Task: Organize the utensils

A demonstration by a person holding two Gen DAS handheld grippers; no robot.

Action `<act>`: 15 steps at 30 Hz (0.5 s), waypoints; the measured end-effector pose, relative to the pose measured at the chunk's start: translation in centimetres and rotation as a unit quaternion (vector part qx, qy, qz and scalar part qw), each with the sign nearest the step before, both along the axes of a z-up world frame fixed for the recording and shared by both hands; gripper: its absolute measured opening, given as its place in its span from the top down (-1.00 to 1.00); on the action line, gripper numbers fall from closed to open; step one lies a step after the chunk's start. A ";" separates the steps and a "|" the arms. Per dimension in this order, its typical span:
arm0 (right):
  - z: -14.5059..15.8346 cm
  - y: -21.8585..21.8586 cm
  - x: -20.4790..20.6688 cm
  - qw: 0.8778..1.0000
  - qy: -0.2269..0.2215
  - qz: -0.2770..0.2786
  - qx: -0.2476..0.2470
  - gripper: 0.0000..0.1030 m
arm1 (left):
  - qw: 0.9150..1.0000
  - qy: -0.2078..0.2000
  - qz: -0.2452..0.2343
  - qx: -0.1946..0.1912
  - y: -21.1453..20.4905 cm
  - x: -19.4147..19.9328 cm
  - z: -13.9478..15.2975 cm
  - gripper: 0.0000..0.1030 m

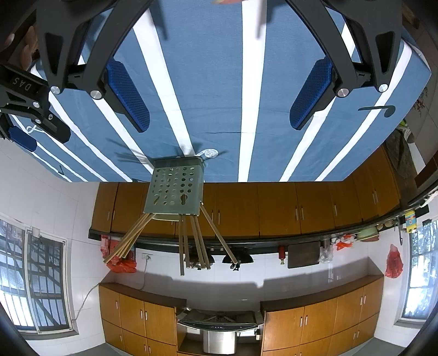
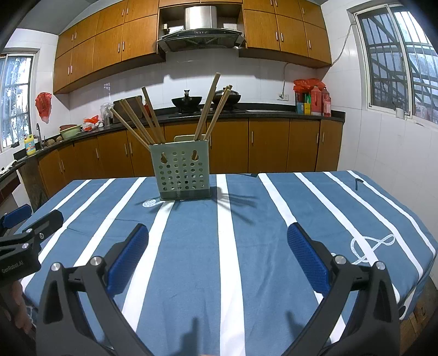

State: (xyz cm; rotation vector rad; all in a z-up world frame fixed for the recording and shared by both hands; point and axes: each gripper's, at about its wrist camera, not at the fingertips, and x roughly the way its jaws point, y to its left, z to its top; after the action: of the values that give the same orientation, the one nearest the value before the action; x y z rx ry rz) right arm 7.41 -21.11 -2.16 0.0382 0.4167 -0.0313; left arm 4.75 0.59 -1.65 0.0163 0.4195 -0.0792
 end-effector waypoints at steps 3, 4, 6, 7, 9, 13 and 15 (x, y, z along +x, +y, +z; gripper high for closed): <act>-0.1 0.0 0.0 1.000 0.000 0.000 0.000 -0.92 | 1.000 0.000 0.000 0.000 0.0 0.0 0.0 -0.97; -0.1 0.0 0.0 1.000 0.000 0.000 0.001 -0.92 | 1.000 0.000 0.000 0.000 0.0 0.0 0.0 -0.97; 0.0 0.0 0.0 1.000 0.001 0.000 0.001 -0.92 | 1.000 0.000 0.000 0.000 0.0 0.0 0.0 -0.97; 0.0 0.0 0.0 1.000 0.000 0.000 0.001 -0.92 | 1.000 0.000 0.000 0.000 0.0 0.0 0.0 -0.97; -0.1 0.0 0.0 1.000 0.000 -0.001 0.001 -0.92 | 1.000 0.000 0.000 0.000 0.0 0.0 0.0 -0.97; -0.1 0.0 0.0 1.000 0.000 -0.001 0.002 -0.92 | 1.000 0.000 0.000 0.000 0.0 0.0 0.0 -0.97; -0.1 0.0 0.0 1.000 0.000 0.000 0.001 -0.92 | 1.000 0.000 0.000 0.000 0.0 0.0 0.0 -0.97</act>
State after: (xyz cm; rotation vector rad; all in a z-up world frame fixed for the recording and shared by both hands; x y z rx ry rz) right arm 7.44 -21.12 -2.28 0.0412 0.4176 -0.0315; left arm 4.75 0.64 -1.61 0.0168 0.4201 -0.0796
